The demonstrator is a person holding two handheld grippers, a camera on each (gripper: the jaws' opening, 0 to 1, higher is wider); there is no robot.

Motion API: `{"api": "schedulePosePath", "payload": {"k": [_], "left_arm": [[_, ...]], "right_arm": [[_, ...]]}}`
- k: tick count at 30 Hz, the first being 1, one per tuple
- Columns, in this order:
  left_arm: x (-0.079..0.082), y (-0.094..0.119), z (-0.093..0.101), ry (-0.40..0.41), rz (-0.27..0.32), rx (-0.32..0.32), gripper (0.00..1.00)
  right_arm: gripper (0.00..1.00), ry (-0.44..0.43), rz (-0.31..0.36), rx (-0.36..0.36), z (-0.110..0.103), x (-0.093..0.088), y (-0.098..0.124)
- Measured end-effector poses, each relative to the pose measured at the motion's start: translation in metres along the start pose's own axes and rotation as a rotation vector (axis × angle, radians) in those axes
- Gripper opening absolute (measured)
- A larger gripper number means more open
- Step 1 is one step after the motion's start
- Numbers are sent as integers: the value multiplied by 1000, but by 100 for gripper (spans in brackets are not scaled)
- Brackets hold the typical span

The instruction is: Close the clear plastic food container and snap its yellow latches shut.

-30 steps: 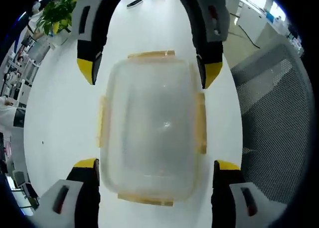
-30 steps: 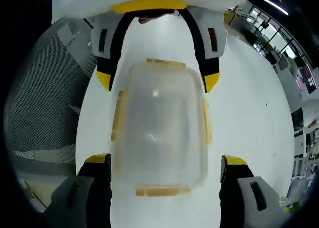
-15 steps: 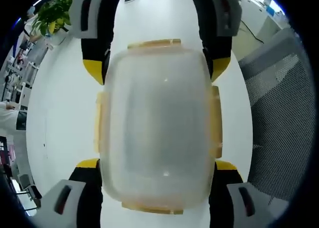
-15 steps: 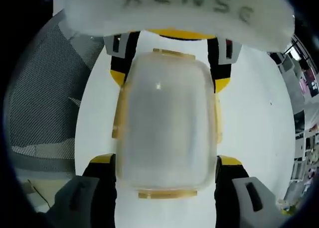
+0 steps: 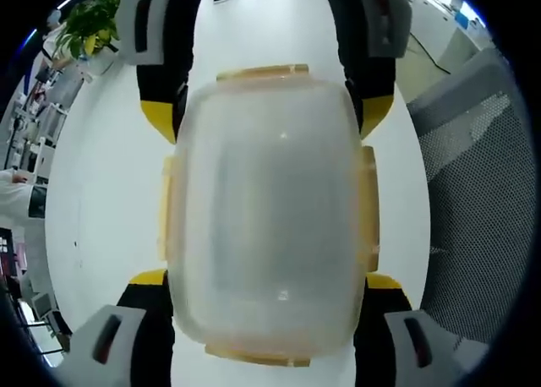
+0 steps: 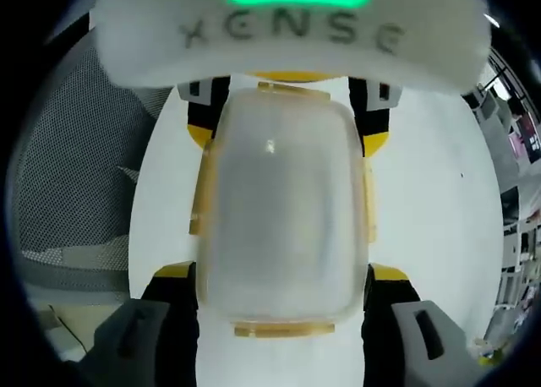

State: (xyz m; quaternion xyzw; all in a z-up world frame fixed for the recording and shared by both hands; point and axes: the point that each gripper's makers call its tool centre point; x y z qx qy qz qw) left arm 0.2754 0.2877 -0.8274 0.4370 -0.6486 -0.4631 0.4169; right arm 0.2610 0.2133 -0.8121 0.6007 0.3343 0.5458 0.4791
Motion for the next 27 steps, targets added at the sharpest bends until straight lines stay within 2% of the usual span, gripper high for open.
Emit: {"api": "schedulePosePath", "payload": {"k": [6,13,21,27], "left_arm": [[-7,0,4,-6,-17,18,87],[-22,5,10,13,-12,20,87],[-51,11,18,33,-21,22,87],[-81,15,20,31,-36,20,87]], "right_arm": [[77,6,13,1,-3,6,-2],[77,24,12,7,-8,22,-8],[77,43,31,15,-14,52,-17],[77,43,46,20,-14,79,-26]]}}
Point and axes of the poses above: the point that each gripper's makers call its tool centre point, and the gripper's own axes: y roughly backward along the fingers, z roughly to its right, x roughly out of its top, and after that the axes turned 13 degrees about -y, right-handed
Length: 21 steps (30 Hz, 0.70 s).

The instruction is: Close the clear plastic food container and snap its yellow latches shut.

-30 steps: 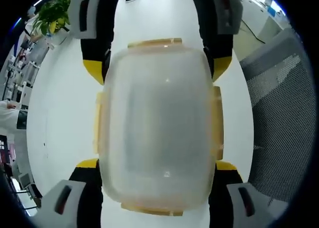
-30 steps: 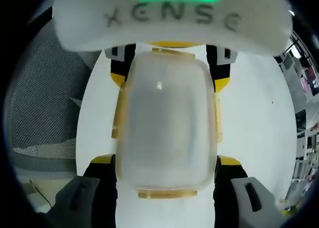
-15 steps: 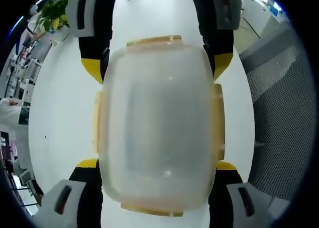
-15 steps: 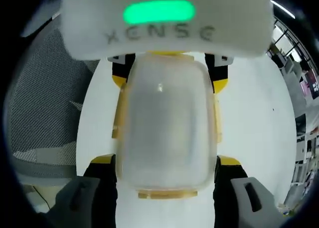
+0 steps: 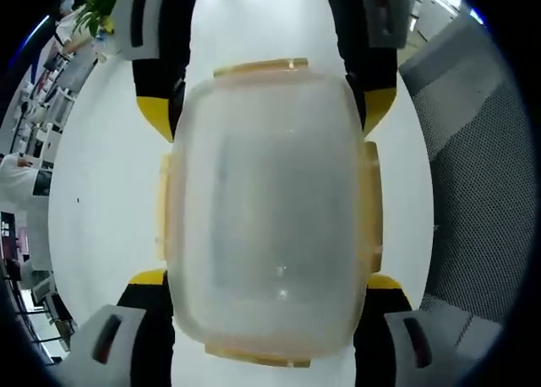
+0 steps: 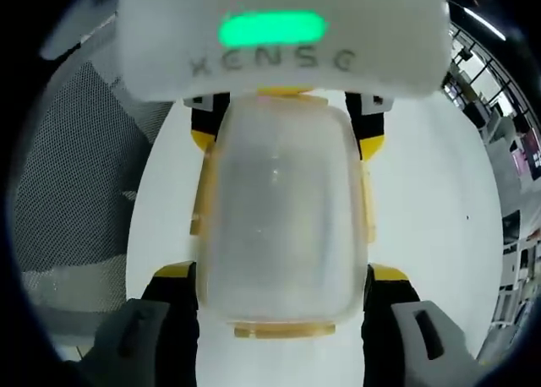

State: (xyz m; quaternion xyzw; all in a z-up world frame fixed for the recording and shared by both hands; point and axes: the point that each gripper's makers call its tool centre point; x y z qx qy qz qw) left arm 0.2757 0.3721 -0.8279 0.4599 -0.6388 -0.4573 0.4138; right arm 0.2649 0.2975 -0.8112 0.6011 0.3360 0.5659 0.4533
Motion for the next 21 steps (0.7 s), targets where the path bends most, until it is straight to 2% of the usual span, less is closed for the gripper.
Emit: {"api": "schedulePosePath", "payload": {"k": [3,8,21], "left_arm": [[-16,1,-3,-4,-5,-2,87],[-29,3,-10,3,11,-1,87],[-46,-4,-42,-29,21,-3,87]], "right_arm": [[77,0,-3,-3,3,12,-6],[77,1,-5,-2,12,25,-12],[77,-31,-19,-19,41,39,-19]]}}
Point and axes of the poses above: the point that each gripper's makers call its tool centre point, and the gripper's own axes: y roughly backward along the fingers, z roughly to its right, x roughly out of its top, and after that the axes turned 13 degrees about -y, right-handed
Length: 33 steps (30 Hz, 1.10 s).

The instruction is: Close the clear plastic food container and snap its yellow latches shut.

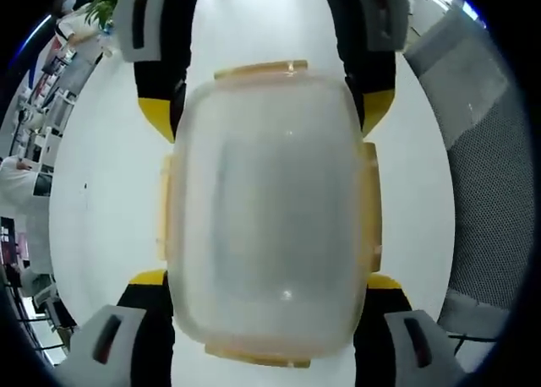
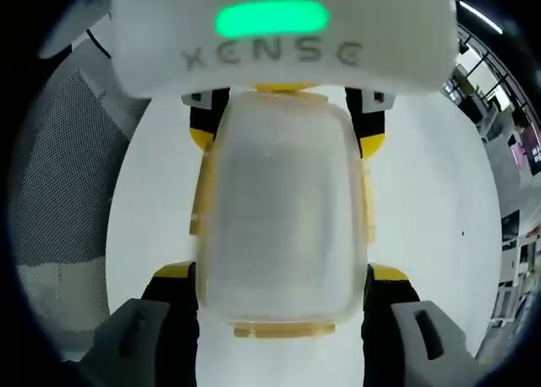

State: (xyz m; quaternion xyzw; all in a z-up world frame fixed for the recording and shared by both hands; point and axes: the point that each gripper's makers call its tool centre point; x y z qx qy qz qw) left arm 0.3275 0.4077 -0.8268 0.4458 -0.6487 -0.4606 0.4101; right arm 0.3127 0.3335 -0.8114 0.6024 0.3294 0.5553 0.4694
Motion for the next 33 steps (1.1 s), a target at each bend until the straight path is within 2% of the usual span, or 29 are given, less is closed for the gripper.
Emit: {"api": "schedulePosePath", "payload": {"k": [16,33], "left_arm": [[-7,-6,-34,-6,17,4,87],[-12,-10,-60,4,20,7,87]], "right_arm": [[77,-15,1,-6,34,4,-3],[77,-10,-3,-5,62,7,-6]]}}
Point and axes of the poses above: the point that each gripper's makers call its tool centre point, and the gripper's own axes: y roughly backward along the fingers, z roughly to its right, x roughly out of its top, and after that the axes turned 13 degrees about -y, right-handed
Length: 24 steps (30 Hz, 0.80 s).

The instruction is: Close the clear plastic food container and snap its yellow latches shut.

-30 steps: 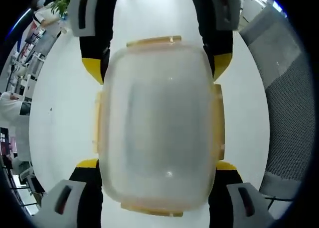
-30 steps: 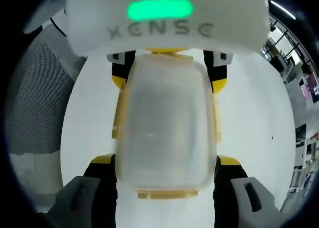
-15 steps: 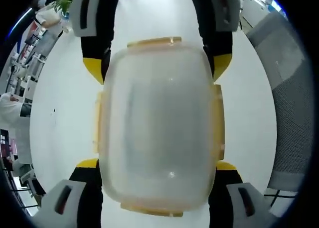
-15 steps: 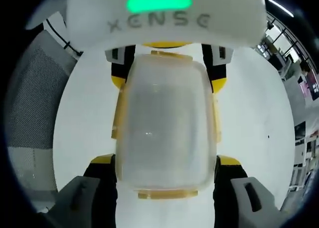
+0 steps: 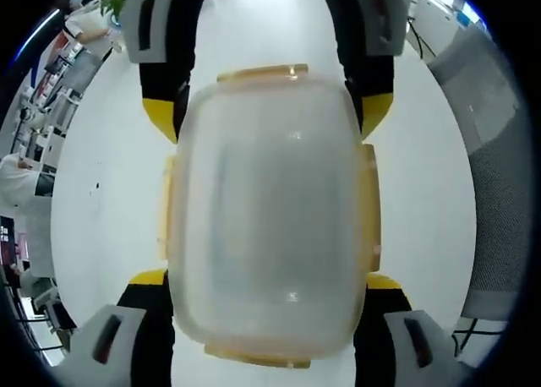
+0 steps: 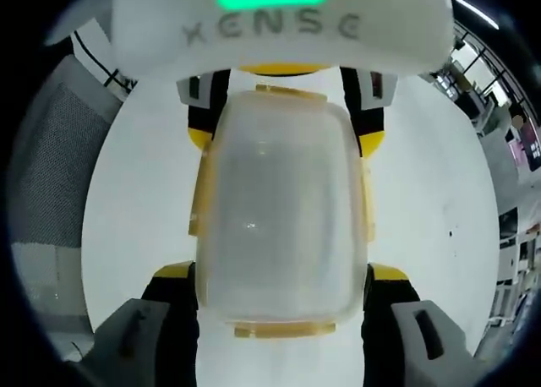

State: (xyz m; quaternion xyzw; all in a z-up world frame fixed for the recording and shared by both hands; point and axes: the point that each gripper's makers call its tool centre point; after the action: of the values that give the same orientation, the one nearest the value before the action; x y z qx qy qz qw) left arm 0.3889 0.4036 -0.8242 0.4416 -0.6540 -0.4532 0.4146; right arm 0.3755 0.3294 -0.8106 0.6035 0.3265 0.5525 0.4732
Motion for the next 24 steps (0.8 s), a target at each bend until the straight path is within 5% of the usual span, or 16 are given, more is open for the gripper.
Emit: {"api": "schedulePosePath", "payload": {"k": [24], "left_arm": [[-2,-1,-14,-2,42,9,87]], "right_arm": [[79,3,32,15,11,2,0]]}}
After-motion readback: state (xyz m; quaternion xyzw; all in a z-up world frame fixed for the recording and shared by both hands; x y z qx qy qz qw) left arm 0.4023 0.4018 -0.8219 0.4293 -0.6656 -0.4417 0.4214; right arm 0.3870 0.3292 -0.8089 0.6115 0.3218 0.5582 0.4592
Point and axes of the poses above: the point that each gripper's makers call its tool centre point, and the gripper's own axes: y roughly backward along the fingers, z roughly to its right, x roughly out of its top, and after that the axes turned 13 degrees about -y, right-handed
